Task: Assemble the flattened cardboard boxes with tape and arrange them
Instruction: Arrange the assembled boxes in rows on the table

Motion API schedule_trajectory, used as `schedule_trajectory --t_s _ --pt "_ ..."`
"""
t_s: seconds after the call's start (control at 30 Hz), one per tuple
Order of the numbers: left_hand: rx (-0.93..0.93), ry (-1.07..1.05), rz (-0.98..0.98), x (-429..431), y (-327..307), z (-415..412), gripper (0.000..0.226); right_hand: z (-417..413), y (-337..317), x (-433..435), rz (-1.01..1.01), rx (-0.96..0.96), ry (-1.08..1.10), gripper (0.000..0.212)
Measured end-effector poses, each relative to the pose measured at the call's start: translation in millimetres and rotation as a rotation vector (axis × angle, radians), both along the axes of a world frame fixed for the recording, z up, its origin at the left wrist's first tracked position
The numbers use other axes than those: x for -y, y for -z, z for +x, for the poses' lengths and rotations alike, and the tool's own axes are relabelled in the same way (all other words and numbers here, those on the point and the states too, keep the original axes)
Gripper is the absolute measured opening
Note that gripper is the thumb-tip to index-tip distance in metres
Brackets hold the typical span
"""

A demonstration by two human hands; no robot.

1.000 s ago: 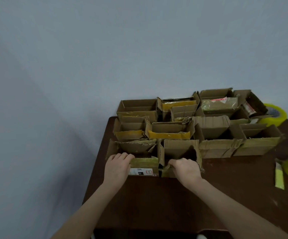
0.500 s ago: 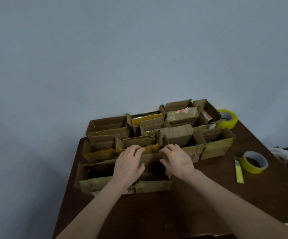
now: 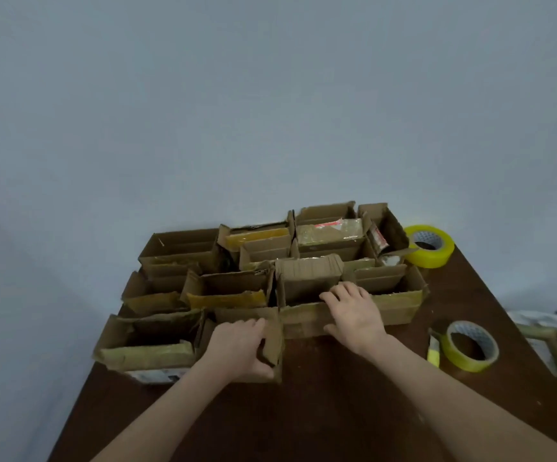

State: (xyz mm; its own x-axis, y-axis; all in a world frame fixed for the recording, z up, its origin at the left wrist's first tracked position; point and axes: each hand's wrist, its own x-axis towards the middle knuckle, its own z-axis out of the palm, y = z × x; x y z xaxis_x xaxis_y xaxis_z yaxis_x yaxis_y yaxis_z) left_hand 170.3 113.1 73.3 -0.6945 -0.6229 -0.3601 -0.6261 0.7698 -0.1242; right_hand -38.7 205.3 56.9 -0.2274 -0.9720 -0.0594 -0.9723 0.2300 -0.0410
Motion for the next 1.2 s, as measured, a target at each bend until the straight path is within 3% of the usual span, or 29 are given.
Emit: schedule_trajectory --t_s 0.07,0.17,0.33,0.73,1.2 --pt "0.098 -0.047 0.026 -7.1 10.1 4.8 0.048 -6.3 6.5 3.4 0.021 0.004 -0.085 0.06" --pt "0.077 -0.122 -0.017 -14.6 24.5 6.8 0.021 -8.6 10.9 11.7 0.018 0.019 -0.148 0.053" --pt "-0.008 -0.243 -0.081 -22.7 33.0 2.5 0.025 -14.5 10.9 15.8 0.001 -0.015 -0.184 0.034" --pt "-0.13 -0.267 -0.123 -29.3 37.8 2.0 0.026 -23.6 11.4 17.1 0.028 -0.011 -0.143 0.041" --pt "-0.031 -0.176 -0.093 -16.9 29.8 11.2 0.026 -12.5 4.4 16.7 0.028 0.023 -0.07 0.033"
